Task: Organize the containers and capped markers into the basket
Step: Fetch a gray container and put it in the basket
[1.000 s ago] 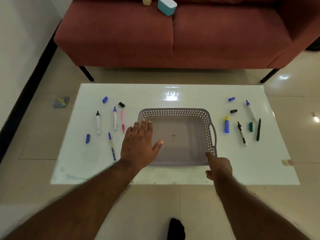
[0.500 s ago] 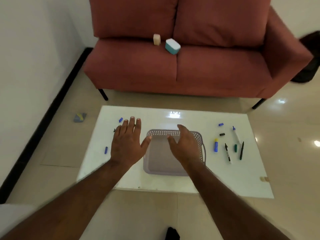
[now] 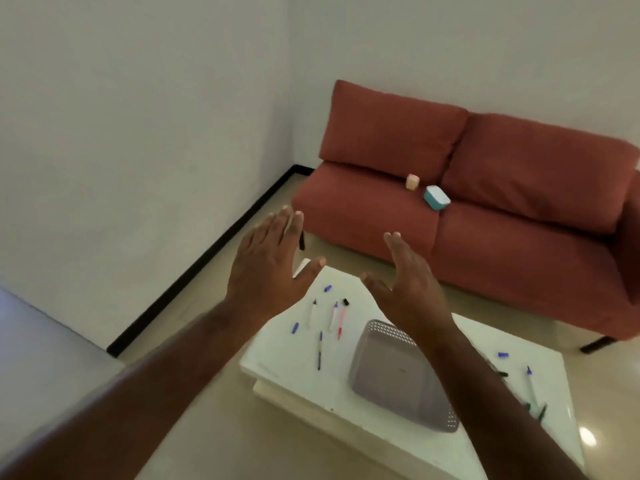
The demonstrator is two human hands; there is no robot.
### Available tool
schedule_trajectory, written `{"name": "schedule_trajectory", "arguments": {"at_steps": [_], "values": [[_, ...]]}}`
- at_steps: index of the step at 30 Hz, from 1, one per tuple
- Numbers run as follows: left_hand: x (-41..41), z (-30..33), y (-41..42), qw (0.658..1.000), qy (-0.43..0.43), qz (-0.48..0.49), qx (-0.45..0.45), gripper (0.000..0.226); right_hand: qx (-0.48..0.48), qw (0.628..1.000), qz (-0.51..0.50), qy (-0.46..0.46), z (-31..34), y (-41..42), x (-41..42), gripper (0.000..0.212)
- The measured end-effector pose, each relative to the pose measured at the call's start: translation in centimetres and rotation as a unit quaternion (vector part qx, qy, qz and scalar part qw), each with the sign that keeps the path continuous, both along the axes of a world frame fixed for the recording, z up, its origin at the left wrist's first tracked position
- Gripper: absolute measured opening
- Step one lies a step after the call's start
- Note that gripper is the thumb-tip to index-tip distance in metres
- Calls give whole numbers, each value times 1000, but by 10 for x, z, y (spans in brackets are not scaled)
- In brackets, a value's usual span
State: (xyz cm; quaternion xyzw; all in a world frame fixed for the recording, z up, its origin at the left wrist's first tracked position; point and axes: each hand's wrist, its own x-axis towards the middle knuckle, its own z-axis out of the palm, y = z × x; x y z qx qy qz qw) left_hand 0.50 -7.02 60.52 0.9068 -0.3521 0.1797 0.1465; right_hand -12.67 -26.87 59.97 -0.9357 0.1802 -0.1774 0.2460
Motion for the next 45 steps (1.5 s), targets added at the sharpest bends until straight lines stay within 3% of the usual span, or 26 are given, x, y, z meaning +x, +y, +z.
{"name": "schedule_trajectory", "arguments": {"at_steps": [7,14,19,28,34,45], "values": [[41,7,138,999,-5,51,-2,81,-38,997,52,36,22,109,58,82],[95,-28,287,995,65,72,16,83,4,996,44,82,-7,250,115,79],[134,-46,339,993,73,81,51,84,12,992,60,108,-24,311,153,79],[221,-92,337,981,125,49,141,90,53,983,45,170,-65,328,254,82],[328,-115,308,977,126,26,169,89,81,977,31,193,-103,309,361,82],[508,-160,263,964,189,2,185,85,107,964,-31,240,-113,254,504,77]]}}
